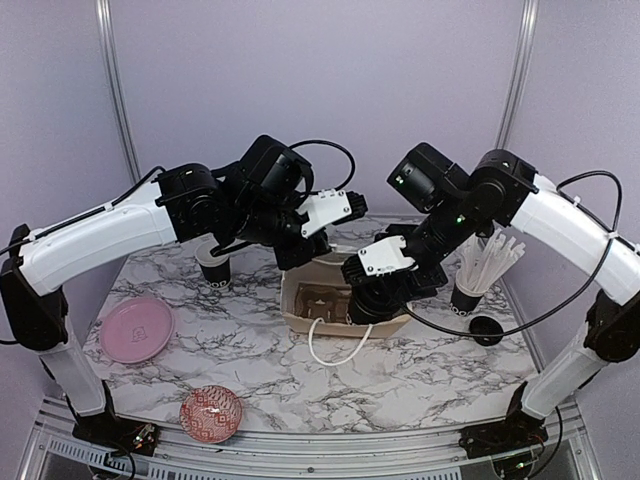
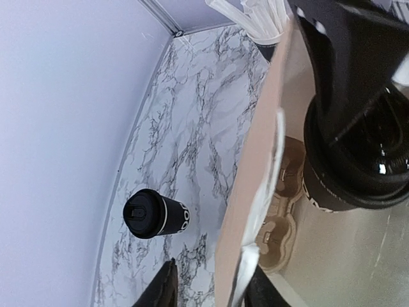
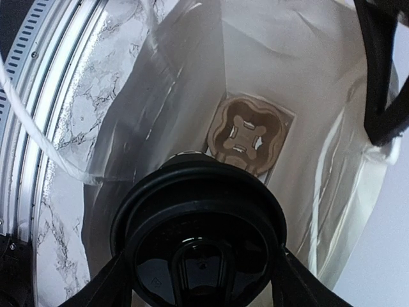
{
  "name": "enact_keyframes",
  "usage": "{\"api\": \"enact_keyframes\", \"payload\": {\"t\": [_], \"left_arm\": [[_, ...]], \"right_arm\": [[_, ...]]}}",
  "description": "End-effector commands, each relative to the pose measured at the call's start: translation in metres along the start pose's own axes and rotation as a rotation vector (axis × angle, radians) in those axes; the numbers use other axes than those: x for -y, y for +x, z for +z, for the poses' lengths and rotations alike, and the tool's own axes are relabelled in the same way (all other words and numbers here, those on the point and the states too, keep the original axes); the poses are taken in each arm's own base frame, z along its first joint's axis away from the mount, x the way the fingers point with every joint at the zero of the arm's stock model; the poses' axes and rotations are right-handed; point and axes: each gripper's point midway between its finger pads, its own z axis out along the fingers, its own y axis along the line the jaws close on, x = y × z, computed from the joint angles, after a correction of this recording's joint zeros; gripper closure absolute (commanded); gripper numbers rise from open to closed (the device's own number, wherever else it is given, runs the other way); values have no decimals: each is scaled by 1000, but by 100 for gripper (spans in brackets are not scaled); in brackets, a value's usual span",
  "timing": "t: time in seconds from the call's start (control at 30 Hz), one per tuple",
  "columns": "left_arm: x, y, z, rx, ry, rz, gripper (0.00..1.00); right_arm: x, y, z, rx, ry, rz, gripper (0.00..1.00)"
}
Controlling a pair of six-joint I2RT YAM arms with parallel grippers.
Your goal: Pack the takeout coffee
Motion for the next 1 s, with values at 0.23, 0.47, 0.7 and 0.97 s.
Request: {"api": "enact_keyframes", "payload": {"t": [0.23, 0.47, 0.7, 0.97], "left_arm": [[-5, -24, -68, 210, 48, -155, 35], [-25, -19, -69, 241, -23, -254, 28], [-79, 3, -18, 207, -84, -467, 24], [-57, 13, 56, 122, 36, -527, 26]], "right_arm": [[-16, -11, -4, -111, 92, -64, 57], [-28, -8, 2, -183, 93, -67, 58], [-40, 10, -4, -252, 112, -50, 58], [-58, 31, 2, -281, 115, -66, 58]]}}
